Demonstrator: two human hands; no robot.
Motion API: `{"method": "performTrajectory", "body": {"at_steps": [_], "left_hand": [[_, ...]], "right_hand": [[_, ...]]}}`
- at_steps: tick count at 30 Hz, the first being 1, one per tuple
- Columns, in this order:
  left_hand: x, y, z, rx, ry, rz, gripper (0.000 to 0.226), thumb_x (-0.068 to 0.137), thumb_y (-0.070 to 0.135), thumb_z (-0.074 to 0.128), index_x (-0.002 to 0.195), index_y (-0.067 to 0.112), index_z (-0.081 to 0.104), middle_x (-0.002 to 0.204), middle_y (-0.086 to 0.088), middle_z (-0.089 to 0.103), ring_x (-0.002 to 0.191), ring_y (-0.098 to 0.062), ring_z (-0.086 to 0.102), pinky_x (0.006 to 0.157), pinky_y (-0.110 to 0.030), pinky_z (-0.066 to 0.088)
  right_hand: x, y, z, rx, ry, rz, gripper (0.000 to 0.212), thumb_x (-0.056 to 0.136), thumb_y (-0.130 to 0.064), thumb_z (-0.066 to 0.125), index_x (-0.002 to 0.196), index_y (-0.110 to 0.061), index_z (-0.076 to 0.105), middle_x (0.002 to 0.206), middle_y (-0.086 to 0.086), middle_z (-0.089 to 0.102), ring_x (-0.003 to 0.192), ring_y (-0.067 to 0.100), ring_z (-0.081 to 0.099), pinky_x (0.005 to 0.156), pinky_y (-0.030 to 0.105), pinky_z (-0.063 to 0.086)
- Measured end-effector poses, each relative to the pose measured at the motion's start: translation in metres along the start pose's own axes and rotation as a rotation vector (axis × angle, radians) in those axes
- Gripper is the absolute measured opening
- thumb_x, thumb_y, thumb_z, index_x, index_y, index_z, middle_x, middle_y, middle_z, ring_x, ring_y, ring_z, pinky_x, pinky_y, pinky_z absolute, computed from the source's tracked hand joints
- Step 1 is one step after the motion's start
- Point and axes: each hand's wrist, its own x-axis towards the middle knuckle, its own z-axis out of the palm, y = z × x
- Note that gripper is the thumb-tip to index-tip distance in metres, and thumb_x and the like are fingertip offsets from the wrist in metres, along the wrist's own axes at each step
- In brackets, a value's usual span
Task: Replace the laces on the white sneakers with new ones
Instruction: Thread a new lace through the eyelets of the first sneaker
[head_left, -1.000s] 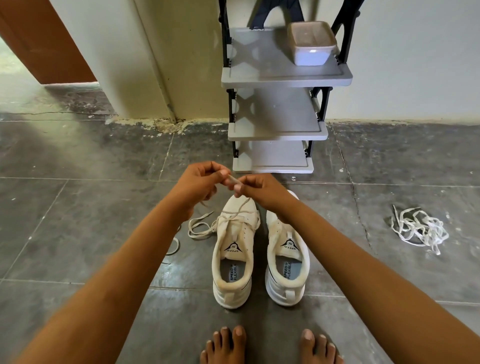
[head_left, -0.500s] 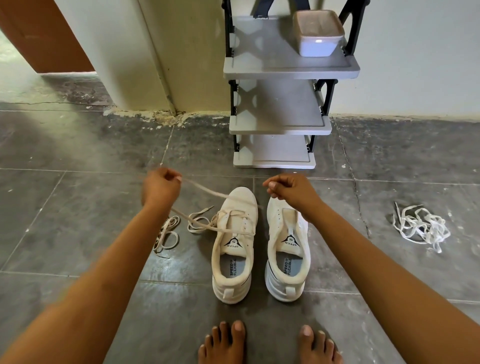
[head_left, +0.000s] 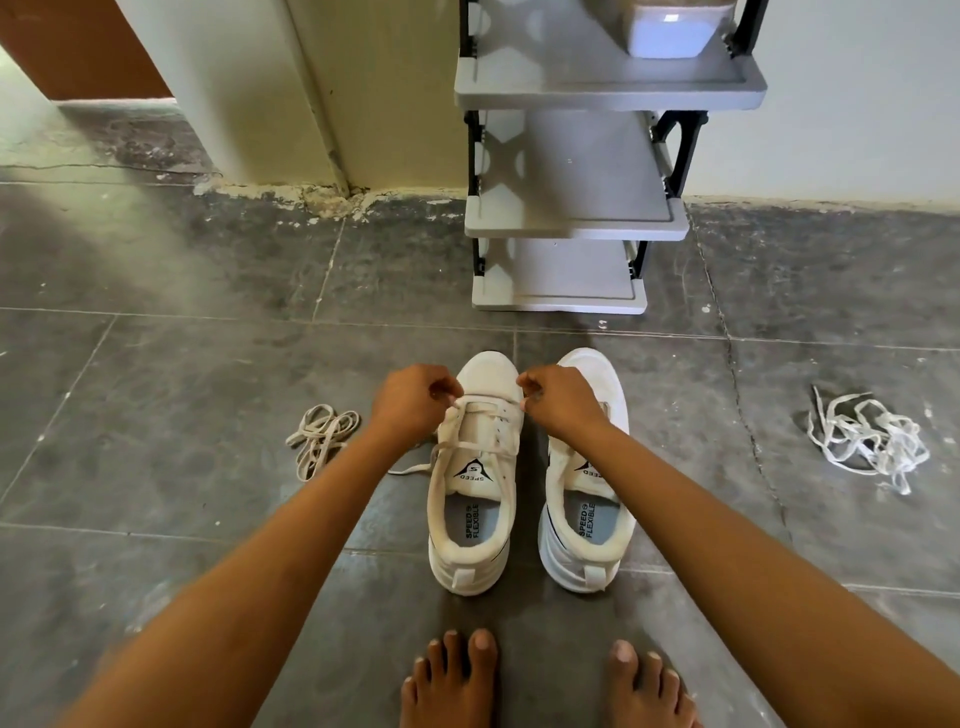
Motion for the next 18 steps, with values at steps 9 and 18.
{"method": "performTrajectory", "body": {"at_steps": [9,18], "left_hand": [[0.022,0.009,0.025,0.164,-0.002,0.186,0.036,0.09,0.015,0.057,0.124,0.024,0.059,0.126,0.0,0.061,0.115,-0.021,0.053,0.093,-0.032,0.041],[0.02,0.015,0.026,0.152,-0.01,0.216,0.018,0.09,0.019,0.057,0.1,0.019,0.072,0.096,-0.007,0.072,0.088,-0.022,0.064,0.08,-0.033,0.05]], "right_hand": [[0.013,0.004,0.012,-0.123,0.038,0.061,0.031,0.084,-0.011,0.059,0.114,-0.017,0.061,0.111,0.007,0.065,0.102,0.026,0.059,0.078,0.031,0.045],[0.007,-0.007,0.003,0.161,0.053,-0.092,0.041,0.08,-0.013,0.069,0.112,-0.018,0.043,0.082,0.0,0.066,0.074,0.018,0.061,0.07,0.031,0.05]]}}
